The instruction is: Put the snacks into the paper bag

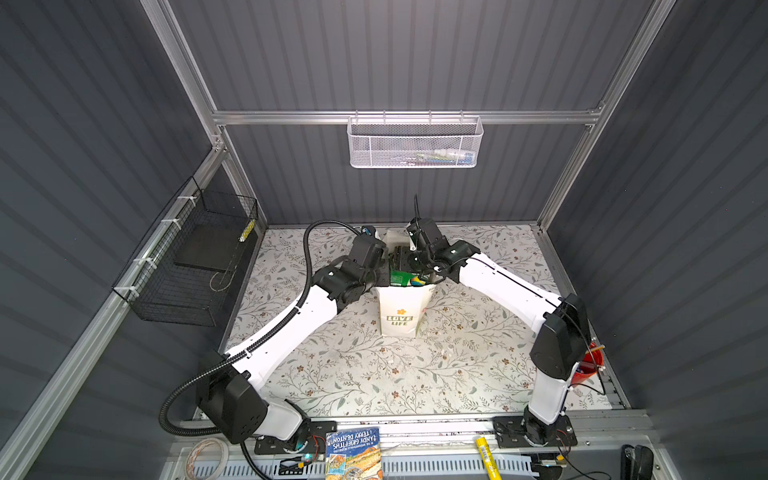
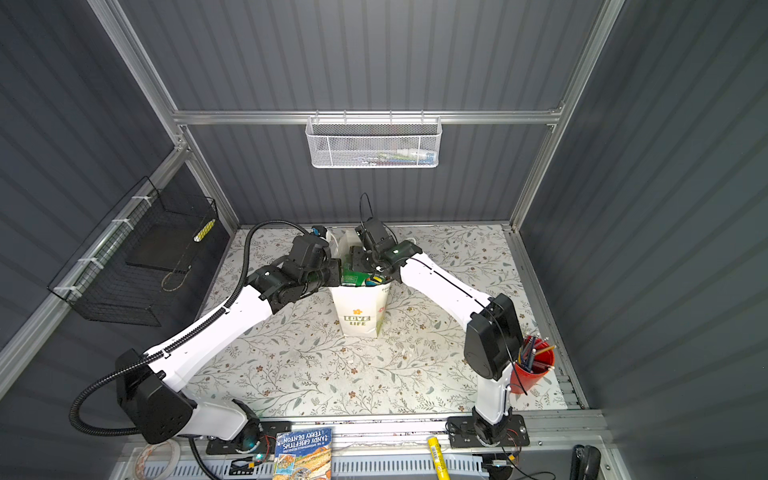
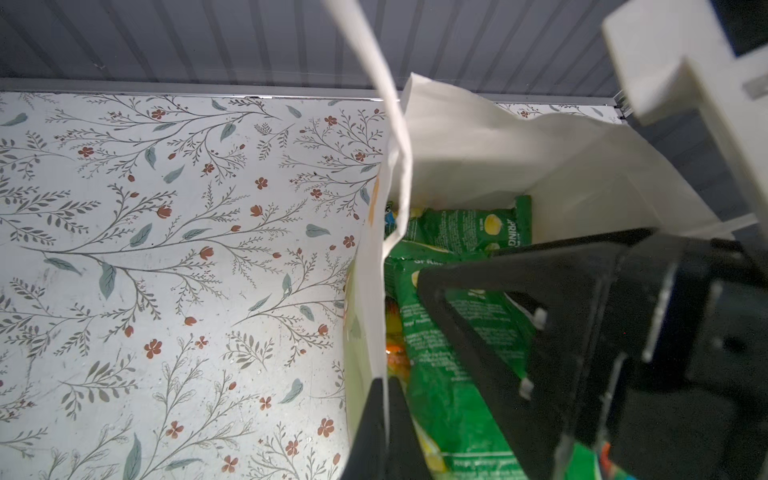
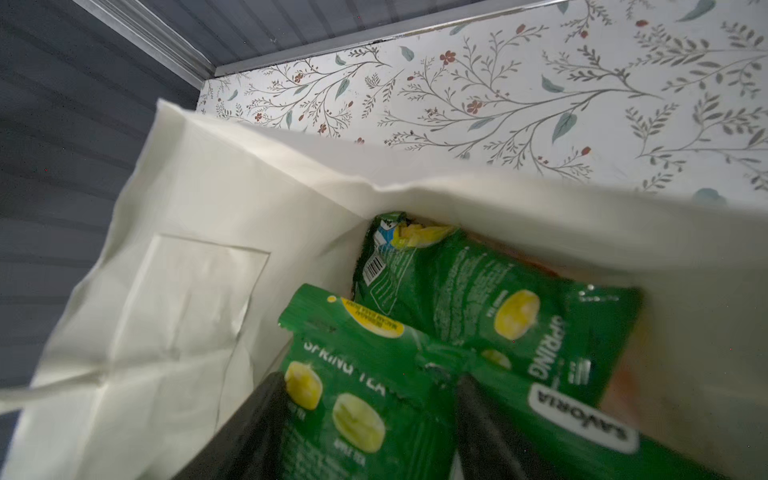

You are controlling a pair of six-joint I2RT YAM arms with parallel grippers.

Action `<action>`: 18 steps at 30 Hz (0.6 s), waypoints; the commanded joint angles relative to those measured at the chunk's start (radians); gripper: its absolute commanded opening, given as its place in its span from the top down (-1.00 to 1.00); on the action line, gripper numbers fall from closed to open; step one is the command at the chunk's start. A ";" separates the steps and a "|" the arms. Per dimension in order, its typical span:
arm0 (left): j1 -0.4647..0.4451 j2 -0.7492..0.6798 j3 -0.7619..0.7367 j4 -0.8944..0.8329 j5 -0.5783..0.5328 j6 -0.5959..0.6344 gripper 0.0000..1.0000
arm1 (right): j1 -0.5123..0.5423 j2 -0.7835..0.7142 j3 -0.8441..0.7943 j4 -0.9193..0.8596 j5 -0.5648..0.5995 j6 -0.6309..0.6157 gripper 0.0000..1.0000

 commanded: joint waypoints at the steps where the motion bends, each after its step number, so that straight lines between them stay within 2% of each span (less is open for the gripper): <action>1: -0.004 -0.036 0.010 0.007 -0.023 0.022 1.00 | 0.007 -0.002 0.005 -0.049 -0.048 0.005 -0.42; 4: -0.004 -0.036 0.013 0.007 -0.028 0.028 1.00 | 0.011 -0.057 0.054 -0.048 -0.075 -0.056 -0.49; 5: -0.004 -0.035 0.014 0.004 -0.028 0.031 0.94 | 0.010 -0.081 0.076 -0.050 -0.086 -0.077 -0.52; 6: -0.004 -0.037 0.020 0.001 -0.030 0.034 0.81 | 0.010 -0.102 0.093 -0.053 -0.093 -0.093 -0.57; 11: -0.004 -0.078 0.020 0.003 -0.044 0.061 -0.10 | 0.002 -0.235 0.173 -0.116 -0.084 -0.178 -0.87; 14: -0.004 -0.110 0.012 0.012 -0.057 0.071 -0.50 | -0.016 -0.321 0.173 -0.174 -0.049 -0.215 -0.98; 18: -0.004 -0.137 0.003 0.019 -0.082 0.081 -0.79 | -0.078 -0.477 0.042 -0.168 0.009 -0.222 -0.98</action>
